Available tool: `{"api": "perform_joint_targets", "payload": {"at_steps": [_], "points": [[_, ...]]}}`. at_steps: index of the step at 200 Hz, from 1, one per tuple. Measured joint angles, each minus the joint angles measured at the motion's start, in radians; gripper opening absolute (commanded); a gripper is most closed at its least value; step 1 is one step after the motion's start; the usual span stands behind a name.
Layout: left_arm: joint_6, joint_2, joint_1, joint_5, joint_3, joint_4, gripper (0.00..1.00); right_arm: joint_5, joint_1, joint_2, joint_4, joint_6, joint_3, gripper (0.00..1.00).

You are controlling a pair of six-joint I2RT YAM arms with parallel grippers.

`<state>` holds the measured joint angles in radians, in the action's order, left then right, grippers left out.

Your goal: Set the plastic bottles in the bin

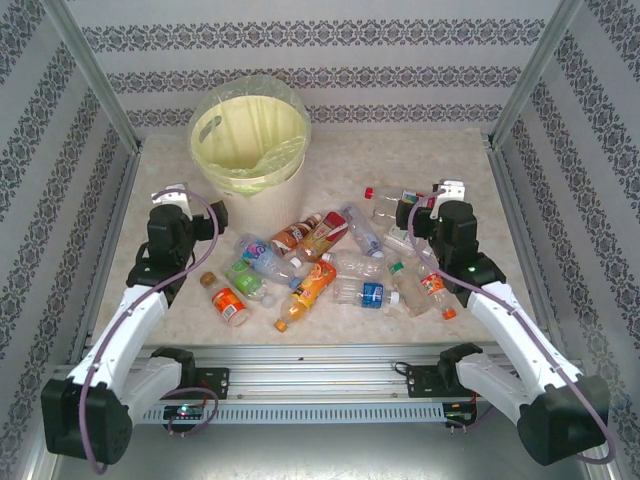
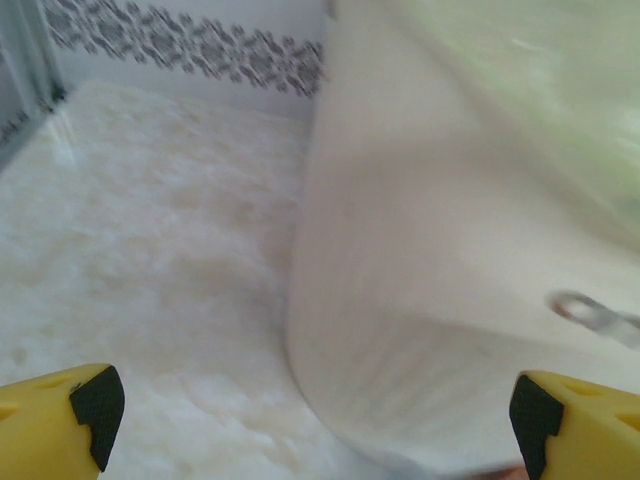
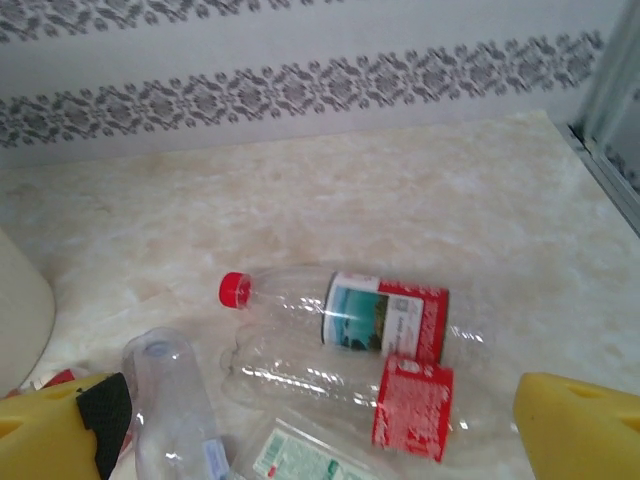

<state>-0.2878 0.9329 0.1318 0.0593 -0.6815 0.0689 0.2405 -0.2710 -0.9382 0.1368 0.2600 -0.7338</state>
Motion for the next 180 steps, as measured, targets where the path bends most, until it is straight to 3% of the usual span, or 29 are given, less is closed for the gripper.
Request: {"api": "perform_joint_targets", "payload": {"at_steps": [35, 87, 131, 180], "points": [[-0.103, -0.048, 0.135, -0.051, -0.046, 0.194, 1.00, 0.037, -0.002, 0.045, 0.279, 0.114, -0.052, 0.98], [-0.138, -0.002, 0.230, -0.356, -0.179, 0.379, 1.00, 0.007, 0.000, 0.056, 0.595, 0.248, -0.096, 0.98], [-0.012, 0.059, 0.242, -0.586, -0.291, 0.472, 1.00, -0.105, 0.075, 0.003, 0.683, 0.292, -0.083, 0.89], [0.073, -0.061, 0.247, -0.658, -0.225, 0.476, 1.00, -0.183, 0.132, -0.008, 0.722, 0.296, -0.050, 0.85]]}}
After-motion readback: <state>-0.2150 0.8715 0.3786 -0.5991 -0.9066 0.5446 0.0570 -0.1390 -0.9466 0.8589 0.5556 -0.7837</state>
